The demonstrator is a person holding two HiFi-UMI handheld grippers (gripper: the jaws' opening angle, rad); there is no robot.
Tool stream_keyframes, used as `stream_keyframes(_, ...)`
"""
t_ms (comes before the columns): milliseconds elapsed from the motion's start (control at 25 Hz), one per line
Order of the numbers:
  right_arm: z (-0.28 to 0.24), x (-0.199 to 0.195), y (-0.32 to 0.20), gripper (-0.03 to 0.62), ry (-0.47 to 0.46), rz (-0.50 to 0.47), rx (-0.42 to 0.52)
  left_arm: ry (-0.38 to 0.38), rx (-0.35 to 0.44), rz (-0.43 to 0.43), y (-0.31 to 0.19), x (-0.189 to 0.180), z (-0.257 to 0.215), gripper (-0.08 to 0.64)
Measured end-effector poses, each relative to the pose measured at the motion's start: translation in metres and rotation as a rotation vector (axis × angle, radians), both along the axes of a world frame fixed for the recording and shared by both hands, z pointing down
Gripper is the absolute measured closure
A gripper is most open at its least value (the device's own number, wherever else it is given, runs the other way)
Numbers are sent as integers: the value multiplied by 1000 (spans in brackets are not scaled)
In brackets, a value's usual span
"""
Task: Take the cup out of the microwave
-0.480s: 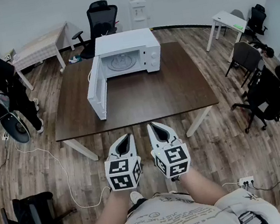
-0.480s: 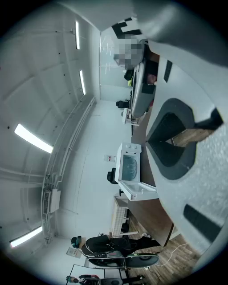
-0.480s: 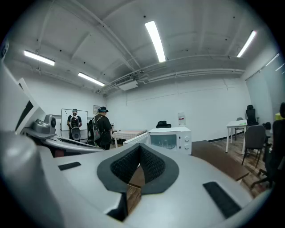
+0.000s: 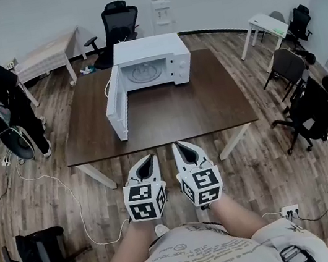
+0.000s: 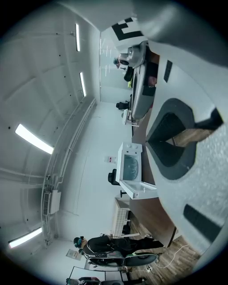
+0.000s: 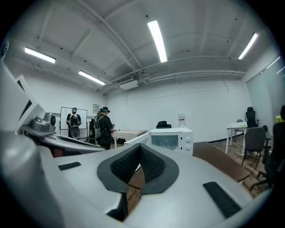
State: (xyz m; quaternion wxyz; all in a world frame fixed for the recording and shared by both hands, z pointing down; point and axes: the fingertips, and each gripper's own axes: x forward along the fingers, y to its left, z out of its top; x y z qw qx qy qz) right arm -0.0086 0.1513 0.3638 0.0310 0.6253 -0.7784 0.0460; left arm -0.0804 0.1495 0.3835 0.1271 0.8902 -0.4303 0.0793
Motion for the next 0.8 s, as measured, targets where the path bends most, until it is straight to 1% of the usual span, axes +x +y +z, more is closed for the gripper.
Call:
stream_keyframes(120, -1, -5, -7, 578, -11, 14, 9, 4, 2, 15, -7, -4, 1, 546)
stream_keyframes(280, -1, -10, -18, 578, -8, 55, 20, 9, 9, 42, -19, -10, 1, 546)
stream_keyframes(560, 7, -31, -34, 577, -13, 122, 24, 7, 18, 102, -35, -28, 8, 546)
stream_keyframes(800, 16, -47, -37, 577, 22, 140, 7, 23, -3, 123, -43, -42, 15, 546)
